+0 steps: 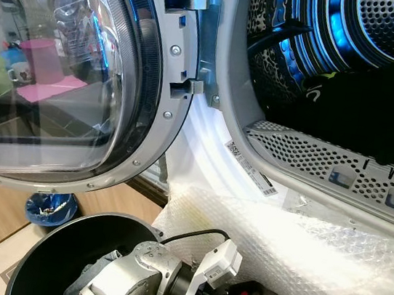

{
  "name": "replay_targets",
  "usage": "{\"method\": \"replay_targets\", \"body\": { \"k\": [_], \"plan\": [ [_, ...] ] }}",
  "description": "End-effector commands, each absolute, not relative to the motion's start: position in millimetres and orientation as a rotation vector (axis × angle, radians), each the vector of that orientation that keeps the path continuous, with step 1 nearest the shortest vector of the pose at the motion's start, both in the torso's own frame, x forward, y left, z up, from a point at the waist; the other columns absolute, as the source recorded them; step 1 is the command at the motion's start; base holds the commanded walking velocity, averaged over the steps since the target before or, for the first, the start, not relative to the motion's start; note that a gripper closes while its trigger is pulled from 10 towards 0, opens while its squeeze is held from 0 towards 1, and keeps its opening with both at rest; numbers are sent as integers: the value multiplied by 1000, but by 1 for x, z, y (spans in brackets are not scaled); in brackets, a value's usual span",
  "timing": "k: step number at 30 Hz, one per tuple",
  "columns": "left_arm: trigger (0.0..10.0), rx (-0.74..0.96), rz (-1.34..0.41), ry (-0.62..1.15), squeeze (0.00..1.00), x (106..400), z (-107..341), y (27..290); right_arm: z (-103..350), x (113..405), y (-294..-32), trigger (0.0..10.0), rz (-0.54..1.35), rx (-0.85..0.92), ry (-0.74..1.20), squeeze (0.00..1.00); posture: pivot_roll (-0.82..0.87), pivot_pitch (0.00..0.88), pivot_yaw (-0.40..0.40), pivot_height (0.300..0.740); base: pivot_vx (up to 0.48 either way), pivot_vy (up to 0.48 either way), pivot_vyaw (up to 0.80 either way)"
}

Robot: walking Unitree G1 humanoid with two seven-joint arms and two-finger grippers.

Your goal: Clothes washing

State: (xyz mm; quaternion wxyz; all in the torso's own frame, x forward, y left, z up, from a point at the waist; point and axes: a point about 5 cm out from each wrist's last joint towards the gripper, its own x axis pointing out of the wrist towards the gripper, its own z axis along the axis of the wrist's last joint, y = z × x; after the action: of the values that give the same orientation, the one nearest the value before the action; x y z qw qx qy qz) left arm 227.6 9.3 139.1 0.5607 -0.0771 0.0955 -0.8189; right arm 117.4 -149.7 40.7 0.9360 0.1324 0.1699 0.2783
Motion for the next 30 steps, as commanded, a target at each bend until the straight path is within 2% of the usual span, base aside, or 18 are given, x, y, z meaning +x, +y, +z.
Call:
{"method": "replay_targets", "body": {
  "k": [1, 2, 30],
  "plan": [
    [0, -193, -1950, 185, 0, 227, 148, 10, 38, 118, -147, 10000, 560, 284, 347, 0, 21, 0, 112, 740, 0, 0, 0],
    [0, -194, -1951, 190, 0, 227, 148, 11, 39, 120, -146, 0, 553, 296, 334, 0, 21, 0, 113, 740, 0, 0, 0],
    [0, -198, -1951, 221, 0, 228, 149, 16, 50, 123, -141, 0, 566, 438, 180, 0, 19, 0, 132, 740, 0, 0, 0]
  ]
}}
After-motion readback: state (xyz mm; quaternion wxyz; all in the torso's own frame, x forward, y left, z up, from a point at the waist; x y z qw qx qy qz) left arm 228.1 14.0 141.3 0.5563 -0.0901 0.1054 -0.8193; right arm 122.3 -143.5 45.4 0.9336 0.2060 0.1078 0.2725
